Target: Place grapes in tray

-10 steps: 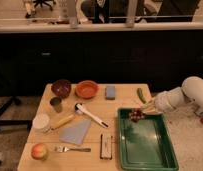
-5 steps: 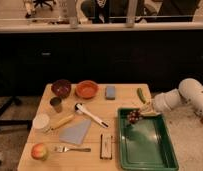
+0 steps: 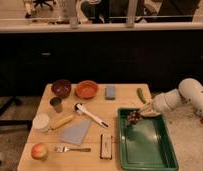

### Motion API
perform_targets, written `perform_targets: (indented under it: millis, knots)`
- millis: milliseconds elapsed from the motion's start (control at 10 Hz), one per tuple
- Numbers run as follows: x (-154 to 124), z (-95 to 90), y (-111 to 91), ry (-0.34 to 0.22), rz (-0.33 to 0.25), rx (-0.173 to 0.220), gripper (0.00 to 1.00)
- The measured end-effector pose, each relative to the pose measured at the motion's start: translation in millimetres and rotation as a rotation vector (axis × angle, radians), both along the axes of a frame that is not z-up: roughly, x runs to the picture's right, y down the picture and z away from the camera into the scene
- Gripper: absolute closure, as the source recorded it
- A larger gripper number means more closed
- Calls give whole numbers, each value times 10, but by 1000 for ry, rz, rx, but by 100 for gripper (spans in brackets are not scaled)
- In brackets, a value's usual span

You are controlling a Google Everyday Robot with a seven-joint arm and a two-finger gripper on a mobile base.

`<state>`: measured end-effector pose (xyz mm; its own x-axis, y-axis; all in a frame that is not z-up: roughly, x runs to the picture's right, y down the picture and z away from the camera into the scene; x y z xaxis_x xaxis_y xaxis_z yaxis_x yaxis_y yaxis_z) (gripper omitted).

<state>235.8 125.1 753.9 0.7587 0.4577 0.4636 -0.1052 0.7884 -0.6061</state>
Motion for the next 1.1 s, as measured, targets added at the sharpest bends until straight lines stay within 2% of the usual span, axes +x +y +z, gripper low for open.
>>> perform_targets:
  millis: [700,1000,1100]
  knots:
    - [-5,3,-2,0,0,0,98]
    - [-4,2,-1,0,0,0,82]
    - [-1,3,2,0,0,0,72]
